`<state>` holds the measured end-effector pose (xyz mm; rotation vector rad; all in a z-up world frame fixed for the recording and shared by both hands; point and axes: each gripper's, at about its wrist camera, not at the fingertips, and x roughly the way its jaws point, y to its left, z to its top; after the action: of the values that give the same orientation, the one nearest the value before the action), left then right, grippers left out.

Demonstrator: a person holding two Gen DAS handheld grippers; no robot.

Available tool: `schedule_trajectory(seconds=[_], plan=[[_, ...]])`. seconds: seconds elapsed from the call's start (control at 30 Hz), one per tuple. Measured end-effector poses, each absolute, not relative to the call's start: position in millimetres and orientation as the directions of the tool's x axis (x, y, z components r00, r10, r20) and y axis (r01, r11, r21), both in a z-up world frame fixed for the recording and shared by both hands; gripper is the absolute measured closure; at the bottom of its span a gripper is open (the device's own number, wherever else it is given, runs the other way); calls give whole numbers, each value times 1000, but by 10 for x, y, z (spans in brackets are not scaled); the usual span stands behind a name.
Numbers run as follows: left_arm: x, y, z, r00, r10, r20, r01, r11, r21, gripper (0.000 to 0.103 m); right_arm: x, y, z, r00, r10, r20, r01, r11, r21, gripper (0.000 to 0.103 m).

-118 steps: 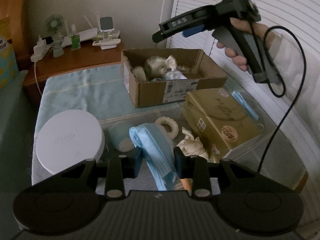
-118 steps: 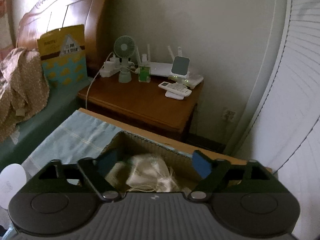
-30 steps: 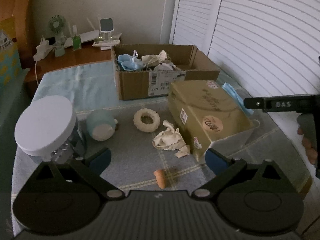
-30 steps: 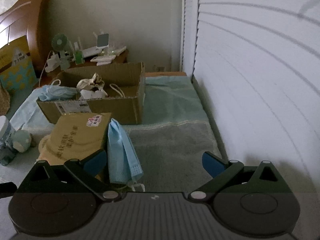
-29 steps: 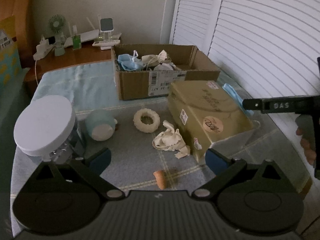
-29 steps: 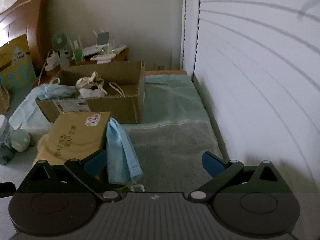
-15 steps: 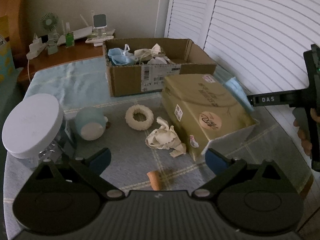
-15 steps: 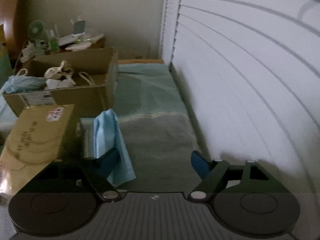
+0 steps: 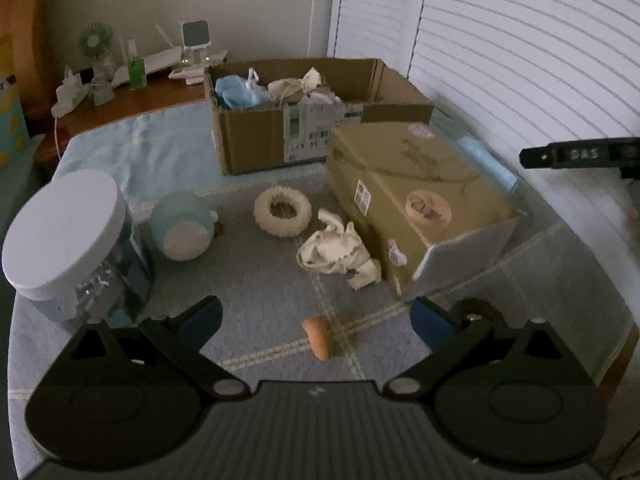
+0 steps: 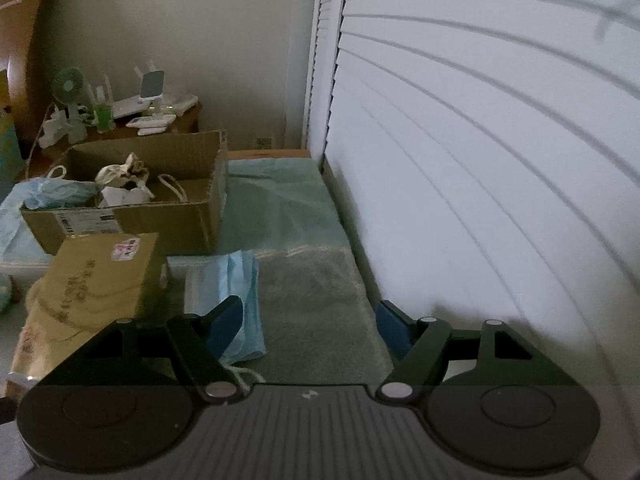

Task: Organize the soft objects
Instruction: 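Move the right tool toward the blue mask hanging on the small box, then close the right tool on the blue mask while the left tool grasps the brown braided ring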

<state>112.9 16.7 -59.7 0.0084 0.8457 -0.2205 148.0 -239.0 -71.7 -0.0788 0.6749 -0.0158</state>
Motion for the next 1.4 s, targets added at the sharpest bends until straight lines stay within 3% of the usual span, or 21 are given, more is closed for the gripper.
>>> schedule_trajectory(seconds=[0.23,0.57,0.8,0.97,1.2,1.33,1.4], plan=[[1108,161,-723,614,-174,-770,204,977,-59,18,1402,-2404,-740,775,-35,-631,-18,997,-78,25],[1066,208,-646,636,-163,-754,209,977,-35,18,1390,-2398,-746,775,-19,-631,-33,997,-70,25],[970,54,-495,622,-313,-718,354,930,-98,19,1373,-2374,-726,780,-11,-626,-45,996,-74,25],[880,-231,-522,552,-424,-718,512,852,-110,31,1369,-2390,-725,779,-7,-627,-46,997,-69,25],[949,-501,-663,513,-464,-723,567,815,-120,41,1357,-2397,-745,775,0,-632,-54,996,-67,25],[985,-602,-725,526,-447,-723,562,821,-98,60,1372,-2393,-769,774,18,-633,-72,996,-60,25],[987,-579,-721,525,-451,-722,560,822,-106,63,1370,-2384,-773,775,33,-631,-88,995,-56,25]])
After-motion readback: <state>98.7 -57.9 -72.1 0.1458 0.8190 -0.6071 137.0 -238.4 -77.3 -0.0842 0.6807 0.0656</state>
